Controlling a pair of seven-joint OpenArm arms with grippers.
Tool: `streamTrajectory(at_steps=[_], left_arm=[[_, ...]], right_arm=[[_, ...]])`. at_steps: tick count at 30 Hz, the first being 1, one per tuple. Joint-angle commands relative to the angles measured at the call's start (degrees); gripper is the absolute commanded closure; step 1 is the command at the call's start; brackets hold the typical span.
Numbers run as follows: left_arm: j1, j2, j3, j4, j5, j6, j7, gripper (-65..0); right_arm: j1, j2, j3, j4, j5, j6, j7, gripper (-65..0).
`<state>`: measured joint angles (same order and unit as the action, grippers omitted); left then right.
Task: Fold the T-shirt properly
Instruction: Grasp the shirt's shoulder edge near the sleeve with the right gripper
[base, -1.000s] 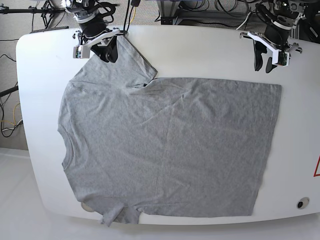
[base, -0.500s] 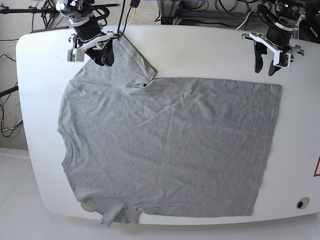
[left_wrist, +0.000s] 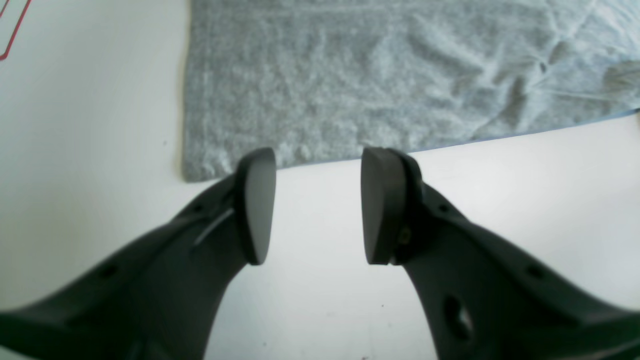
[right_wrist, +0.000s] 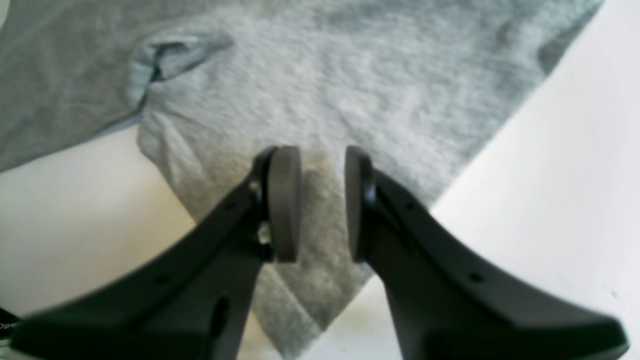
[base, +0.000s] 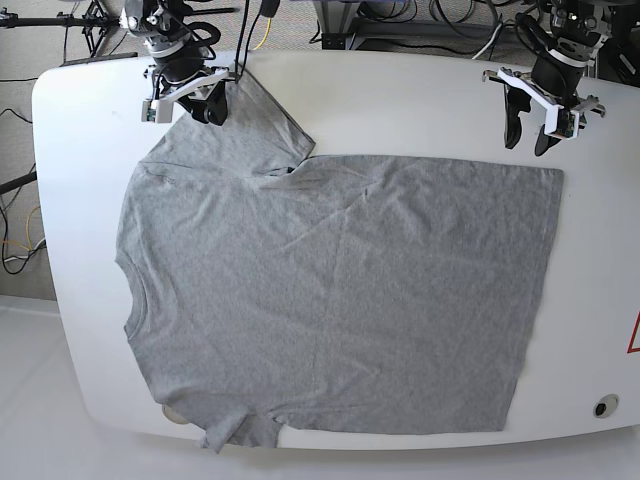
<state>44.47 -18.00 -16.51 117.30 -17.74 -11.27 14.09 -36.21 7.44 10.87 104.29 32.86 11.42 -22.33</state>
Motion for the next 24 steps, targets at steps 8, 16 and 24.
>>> streamTrajectory(at_steps=[8,16,24], left_arm=[[-2.4,0.3,-0.6,-0.8,-0.9,0.5,0.0,-25.6],[-2.8,0.9,-0.9,-1.5,-1.4,1.4,0.8,-25.3],[-1.9,1.6,-0.9,-1.4,-0.7,0.9,-0.5,-25.5]], right_arm=[[0.8,-0.2,-0.1,1.5,-0.5,0.0,0.5,-15.2],[0.1,-0.2,0.0,2.7,0.1,-0.3,-0.3,-16.4],[0.1,-0.2,-0.4,2.7,0.0,-0.4,0.4,-15.6]])
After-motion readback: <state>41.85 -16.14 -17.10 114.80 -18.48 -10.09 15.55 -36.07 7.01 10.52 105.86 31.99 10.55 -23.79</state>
